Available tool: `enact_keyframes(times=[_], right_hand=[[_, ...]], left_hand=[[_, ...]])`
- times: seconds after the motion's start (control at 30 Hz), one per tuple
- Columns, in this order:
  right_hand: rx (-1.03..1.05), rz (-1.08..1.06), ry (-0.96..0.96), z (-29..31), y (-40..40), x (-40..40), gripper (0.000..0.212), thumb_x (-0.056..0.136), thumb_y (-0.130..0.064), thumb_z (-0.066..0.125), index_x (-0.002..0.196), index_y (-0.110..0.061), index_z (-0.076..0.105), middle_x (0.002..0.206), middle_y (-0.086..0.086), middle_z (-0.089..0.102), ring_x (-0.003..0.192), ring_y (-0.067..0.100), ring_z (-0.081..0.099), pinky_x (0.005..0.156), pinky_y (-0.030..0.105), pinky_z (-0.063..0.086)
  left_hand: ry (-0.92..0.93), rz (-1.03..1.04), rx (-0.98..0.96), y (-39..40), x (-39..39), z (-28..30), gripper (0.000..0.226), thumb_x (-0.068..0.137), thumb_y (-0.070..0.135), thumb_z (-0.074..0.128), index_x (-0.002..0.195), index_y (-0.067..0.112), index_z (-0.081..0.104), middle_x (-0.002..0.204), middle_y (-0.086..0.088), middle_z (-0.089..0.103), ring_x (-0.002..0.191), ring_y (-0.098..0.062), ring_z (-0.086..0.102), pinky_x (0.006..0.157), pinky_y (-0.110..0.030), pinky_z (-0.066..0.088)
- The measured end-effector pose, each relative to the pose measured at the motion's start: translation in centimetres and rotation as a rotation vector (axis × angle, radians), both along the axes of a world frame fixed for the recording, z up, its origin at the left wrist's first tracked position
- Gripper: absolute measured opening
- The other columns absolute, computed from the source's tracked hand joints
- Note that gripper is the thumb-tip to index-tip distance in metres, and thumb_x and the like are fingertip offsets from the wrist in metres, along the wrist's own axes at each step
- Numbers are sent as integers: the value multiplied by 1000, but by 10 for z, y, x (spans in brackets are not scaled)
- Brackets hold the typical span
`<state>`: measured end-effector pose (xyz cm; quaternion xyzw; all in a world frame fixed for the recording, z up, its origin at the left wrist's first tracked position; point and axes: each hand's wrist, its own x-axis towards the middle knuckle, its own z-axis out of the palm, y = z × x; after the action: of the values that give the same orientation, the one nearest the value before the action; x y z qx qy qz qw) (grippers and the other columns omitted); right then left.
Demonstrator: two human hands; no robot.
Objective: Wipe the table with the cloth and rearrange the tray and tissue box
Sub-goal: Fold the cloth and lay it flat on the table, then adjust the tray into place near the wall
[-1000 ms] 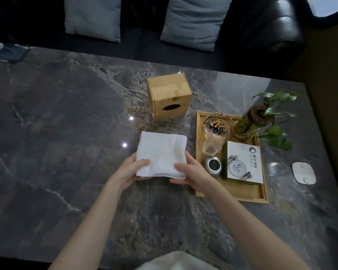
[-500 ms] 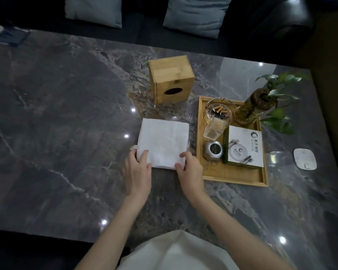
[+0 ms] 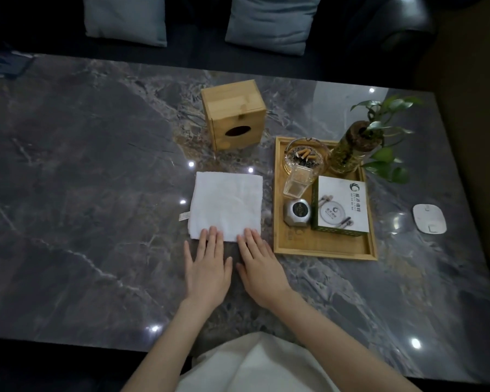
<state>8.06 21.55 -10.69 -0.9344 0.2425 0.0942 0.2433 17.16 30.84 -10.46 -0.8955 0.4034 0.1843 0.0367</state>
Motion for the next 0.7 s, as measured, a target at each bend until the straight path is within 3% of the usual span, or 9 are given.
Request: enact_keyframes(times=[0.03, 0.1, 0.2, 0.27, 0.33, 0.4, 0.5, 0.6, 0.7], right_hand=[[87, -22, -35, 8, -4, 1, 55, 98, -26, 34, 146, -9, 14, 157, 9, 13, 145, 21, 5, 117, 33, 4], [259, -145, -146, 27, -16, 2, 51, 96, -22, 40, 143, -9, 25, 151, 10, 32, 140, 22, 27, 116, 32, 22], [418, -422, -346, 59, -43, -6, 35, 94, -19, 47, 128, -14, 47, 126, 3, 58, 114, 14, 55, 98, 35, 47], [470, -596, -491, 78, -65, -20, 17, 92, -17, 50, 105, -14, 61, 98, 2, 68, 89, 9, 63, 81, 30, 54], [512, -820, -678, 85, -86, -38, 13, 90, -12, 54, 83, -12, 64, 71, 3, 65, 65, 6, 61, 65, 26, 51], [499, -1054, -793, 80, -103, -61, 14, 89, -11, 55, 77, -11, 62, 62, 4, 61, 57, 9, 56, 59, 29, 47], [332, -1206, -736, 56, -121, -94, 6, 90, -15, 53, 88, -16, 59, 77, -2, 61, 73, 16, 56, 69, 33, 47], [158, -1205, -523, 32, -132, -124, 23, 89, -13, 53, 112, -10, 54, 101, 4, 57, 91, 20, 54, 84, 37, 47], [163, -1120, -331, 15, -139, -143, 35, 88, -14, 56, 121, -4, 50, 114, 12, 53, 103, 25, 52, 93, 38, 45]], left_hand=[[7, -7, 23, -6, 0, 7, 62, 93, 42, 15, 145, 11, 3, 157, -6, 9, 145, -19, 0, 114, -46, -3], [15, 19, 22, -20, 2, 26, 53, 94, 37, 29, 141, 10, 27, 152, -10, 29, 141, -23, 22, 115, -42, 15], [73, 49, -113, -47, 4, 51, 32, 93, 29, 36, 112, 12, 55, 117, -10, 62, 108, -30, 56, 87, -38, 42], [178, 88, -209, -66, -1, 62, 30, 93, 28, 37, 99, 11, 60, 104, -13, 66, 95, -34, 59, 72, -38, 43], [149, 83, -266, -82, -9, 66, 29, 94, 27, 37, 91, 10, 60, 95, -13, 67, 87, -33, 60, 63, -35, 38], [121, 105, -341, -93, -18, 62, 26, 94, 25, 39, 90, 10, 59, 92, -11, 66, 83, -28, 59, 62, -33, 36], [204, 193, -429, -107, -33, 42, 23, 94, 22, 41, 101, 7, 57, 101, -12, 61, 93, -27, 57, 73, -38, 45], [240, 230, -374, -115, -50, 24, 29, 93, 25, 44, 112, 4, 51, 109, -15, 55, 103, -29, 52, 83, -39, 45], [238, 294, -349, -118, -61, 14, 35, 92, 26, 47, 117, 2, 47, 112, -17, 51, 106, -31, 50, 86, -41, 46]])
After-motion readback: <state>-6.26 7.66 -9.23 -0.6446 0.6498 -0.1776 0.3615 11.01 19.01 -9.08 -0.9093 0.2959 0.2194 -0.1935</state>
